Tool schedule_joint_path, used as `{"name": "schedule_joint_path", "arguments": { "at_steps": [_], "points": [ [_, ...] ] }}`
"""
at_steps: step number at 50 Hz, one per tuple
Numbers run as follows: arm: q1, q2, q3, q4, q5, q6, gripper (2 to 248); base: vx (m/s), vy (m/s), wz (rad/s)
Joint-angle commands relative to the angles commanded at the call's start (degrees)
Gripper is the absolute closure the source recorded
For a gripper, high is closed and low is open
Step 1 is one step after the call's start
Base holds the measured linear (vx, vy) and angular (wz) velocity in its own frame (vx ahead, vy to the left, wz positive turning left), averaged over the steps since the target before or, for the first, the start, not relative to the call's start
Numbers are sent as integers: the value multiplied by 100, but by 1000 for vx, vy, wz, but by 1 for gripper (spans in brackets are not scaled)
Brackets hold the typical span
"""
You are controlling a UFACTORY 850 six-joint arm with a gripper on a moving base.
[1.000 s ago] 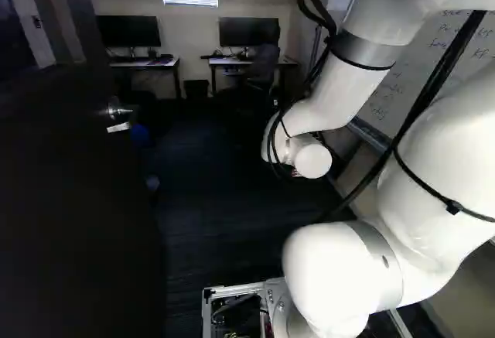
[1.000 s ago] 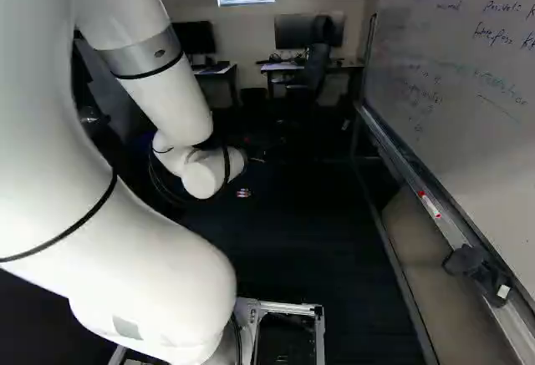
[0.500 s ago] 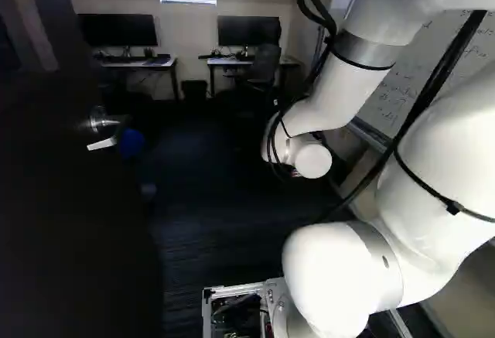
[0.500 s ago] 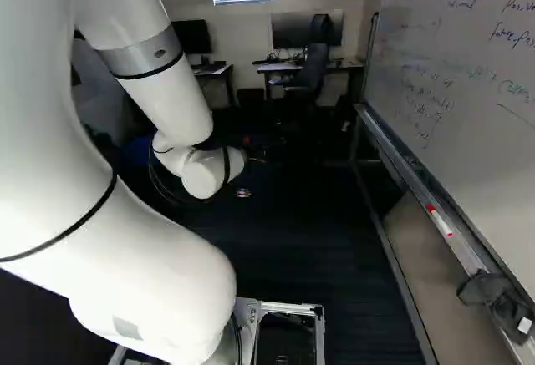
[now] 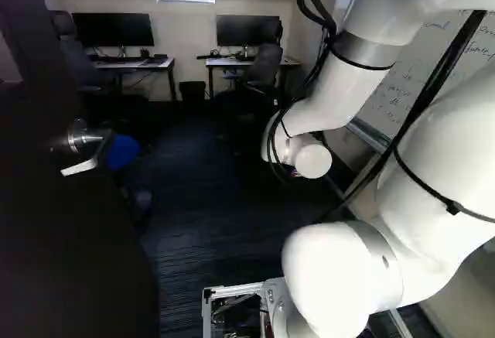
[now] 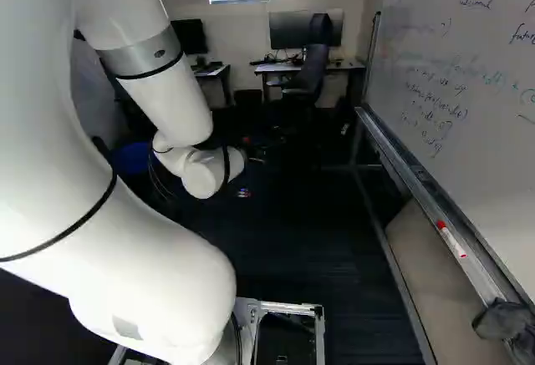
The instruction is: Open the door and move inside
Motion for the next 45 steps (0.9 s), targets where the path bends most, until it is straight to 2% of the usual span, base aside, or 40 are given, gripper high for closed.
{"name": "schedule_joint_path", "arguments": {
  "at_steps": [28,45],
  "points": [
    [0,0,0,0,0,0,3,145,0,-13],
    [0,0,0,0,0,0,3,48,0,-3]
  ]
}}
